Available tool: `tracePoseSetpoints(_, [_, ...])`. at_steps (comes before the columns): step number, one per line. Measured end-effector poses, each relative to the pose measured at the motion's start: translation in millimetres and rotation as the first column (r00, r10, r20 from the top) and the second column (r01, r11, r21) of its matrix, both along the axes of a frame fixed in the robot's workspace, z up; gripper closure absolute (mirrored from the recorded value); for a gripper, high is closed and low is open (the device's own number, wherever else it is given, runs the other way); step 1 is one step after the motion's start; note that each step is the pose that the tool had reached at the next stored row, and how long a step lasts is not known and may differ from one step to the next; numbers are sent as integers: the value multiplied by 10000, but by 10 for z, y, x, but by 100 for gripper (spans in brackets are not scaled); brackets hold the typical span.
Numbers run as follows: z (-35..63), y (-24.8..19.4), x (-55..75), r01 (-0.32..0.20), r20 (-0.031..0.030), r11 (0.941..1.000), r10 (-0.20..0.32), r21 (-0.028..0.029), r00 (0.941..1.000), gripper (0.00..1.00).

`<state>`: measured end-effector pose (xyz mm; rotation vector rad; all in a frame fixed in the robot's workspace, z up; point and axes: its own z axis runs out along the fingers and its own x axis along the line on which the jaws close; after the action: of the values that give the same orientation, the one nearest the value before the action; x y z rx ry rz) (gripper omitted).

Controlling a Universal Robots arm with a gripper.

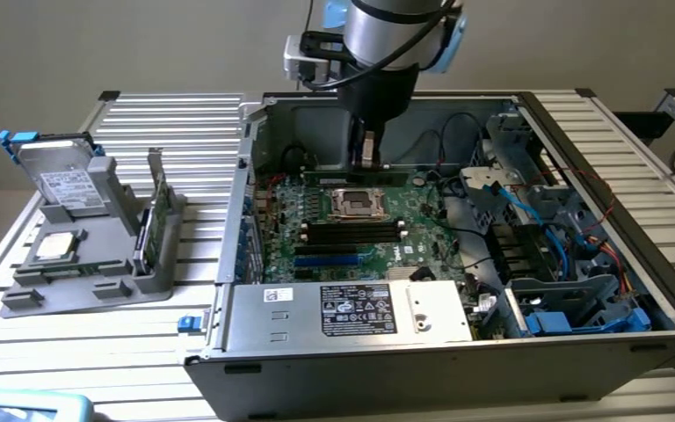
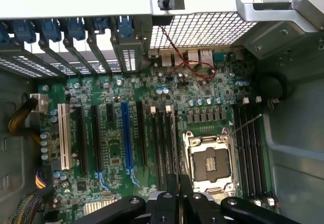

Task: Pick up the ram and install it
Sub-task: 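Insert the ram into the slot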

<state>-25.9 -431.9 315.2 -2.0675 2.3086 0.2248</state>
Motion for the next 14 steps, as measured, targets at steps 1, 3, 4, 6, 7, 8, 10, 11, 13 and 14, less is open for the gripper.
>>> tracePoseSetpoints(1, [-18,0,0,0,0,10000,0,1,10000,86])
tracePoseSetpoints(3, [-55,0,1,2,3,10000,-2,1,10000,86])
tracePoseSetpoints(4, [-73,0,2,2,5,10000,-2,0,10000,86])
tracePoseSetpoints(6, [-110,0,16,-7,8,10000,7,0,10000,86])
tracePoseSetpoints(7, [-127,0,28,-13,8,10000,13,0,10000,86])
tracePoseSetpoints(8, [-146,0,41,-25,8,10000,25,0,10000,86])
tracePoseSetpoints(10, [-182,0,65,-53,8,10000,53,-3,10000,86])
tracePoseSetpoints(11, [-201,0,76,-72,8,10000,72,-4,10000,86])
tracePoseSetpoints(13, [-238,0,89,-134,9,9999,134,-5,9999,86])
tracePoseSetpoints(14, [-255,0,91,-174,8,9998,174,-6,9998,86])
